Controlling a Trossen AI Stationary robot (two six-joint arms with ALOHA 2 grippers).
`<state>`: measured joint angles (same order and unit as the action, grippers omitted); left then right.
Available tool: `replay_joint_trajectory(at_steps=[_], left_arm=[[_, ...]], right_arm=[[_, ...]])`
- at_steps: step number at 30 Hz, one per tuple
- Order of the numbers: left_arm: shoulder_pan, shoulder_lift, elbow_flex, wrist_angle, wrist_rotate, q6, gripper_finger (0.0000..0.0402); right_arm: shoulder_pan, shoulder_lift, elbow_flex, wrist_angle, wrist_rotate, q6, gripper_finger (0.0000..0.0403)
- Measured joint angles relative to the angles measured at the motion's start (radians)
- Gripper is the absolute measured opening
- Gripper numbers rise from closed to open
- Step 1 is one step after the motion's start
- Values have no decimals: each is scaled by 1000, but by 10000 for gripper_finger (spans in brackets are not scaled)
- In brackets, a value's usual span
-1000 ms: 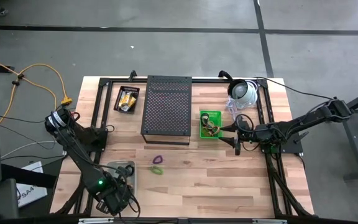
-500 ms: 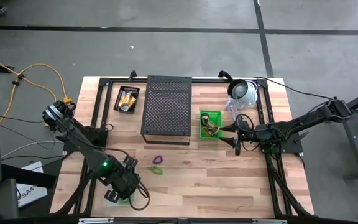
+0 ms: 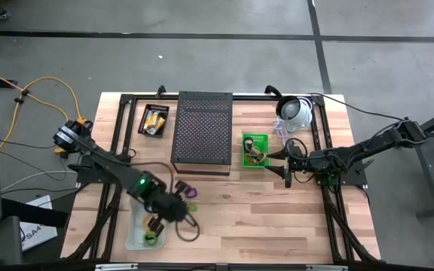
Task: Pick & Place Office Desk Supplies
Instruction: Put the green spring keychain into the gray bin
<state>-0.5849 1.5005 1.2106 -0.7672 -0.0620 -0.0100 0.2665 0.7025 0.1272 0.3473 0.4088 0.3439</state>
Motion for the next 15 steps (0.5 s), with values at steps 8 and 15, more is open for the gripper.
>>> replay_joint_trajectory(at_steps=[8,15], left_arm=[[131,0,0,32,52,127,74],[191,18,1,52,65,198,74]], right_arm=[[0,0,0,0,0,0,223],[0,0,0,0,0,0,223]])
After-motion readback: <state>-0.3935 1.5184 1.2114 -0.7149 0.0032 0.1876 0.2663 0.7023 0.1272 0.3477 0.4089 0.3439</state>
